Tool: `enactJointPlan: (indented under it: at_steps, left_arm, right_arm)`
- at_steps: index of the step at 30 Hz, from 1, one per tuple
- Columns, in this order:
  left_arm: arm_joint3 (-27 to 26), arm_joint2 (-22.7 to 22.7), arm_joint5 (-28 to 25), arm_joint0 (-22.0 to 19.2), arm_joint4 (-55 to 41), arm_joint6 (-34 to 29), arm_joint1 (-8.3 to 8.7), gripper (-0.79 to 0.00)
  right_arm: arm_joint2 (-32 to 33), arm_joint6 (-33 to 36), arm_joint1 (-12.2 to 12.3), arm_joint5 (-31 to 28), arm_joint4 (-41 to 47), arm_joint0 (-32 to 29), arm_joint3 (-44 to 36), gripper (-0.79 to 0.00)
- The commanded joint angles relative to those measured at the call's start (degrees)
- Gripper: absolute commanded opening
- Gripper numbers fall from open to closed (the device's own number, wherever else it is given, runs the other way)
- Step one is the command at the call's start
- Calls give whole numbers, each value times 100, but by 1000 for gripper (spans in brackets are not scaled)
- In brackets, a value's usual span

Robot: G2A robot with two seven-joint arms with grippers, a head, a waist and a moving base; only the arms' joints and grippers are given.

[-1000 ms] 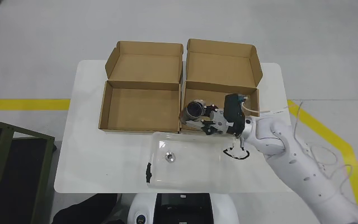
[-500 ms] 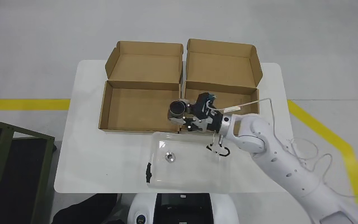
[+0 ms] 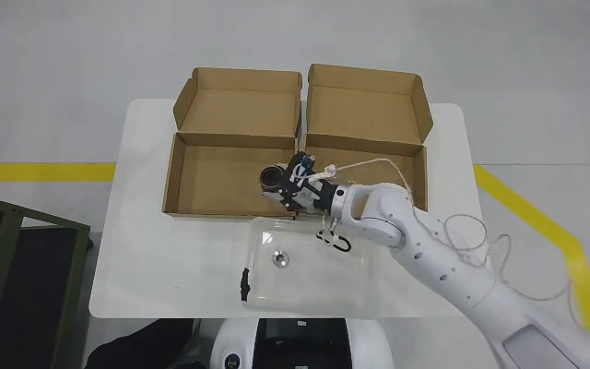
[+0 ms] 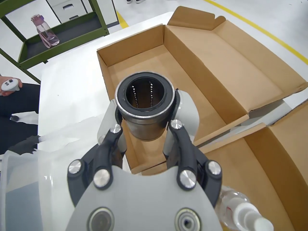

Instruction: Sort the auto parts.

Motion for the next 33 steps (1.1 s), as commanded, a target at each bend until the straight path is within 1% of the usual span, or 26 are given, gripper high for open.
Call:
enactJointPlan:
  at_steps: [1,7,14,25,33]
  left_arm:
    - [0,0,0,0,0,0,0,0]
    - [0,0,0,0,0,0,0,0]
    - [0,0,0,0,0,0,0,0]
    - [0,0,0,0,0,0,0,0]
    - [0,0,0,0,0,0,0,0]
  right_arm:
    - [-89,106,-77,131,-80,90,86,-785]
    - [-330,496,-320,455,-99,319,340,-785]
    - [-476,899,-555,555,44,518,740,-785]
    - [-506,1710,-739,494,45,641,900,-785]
    - [-513,1860,-873,388,106,662,1121,-785]
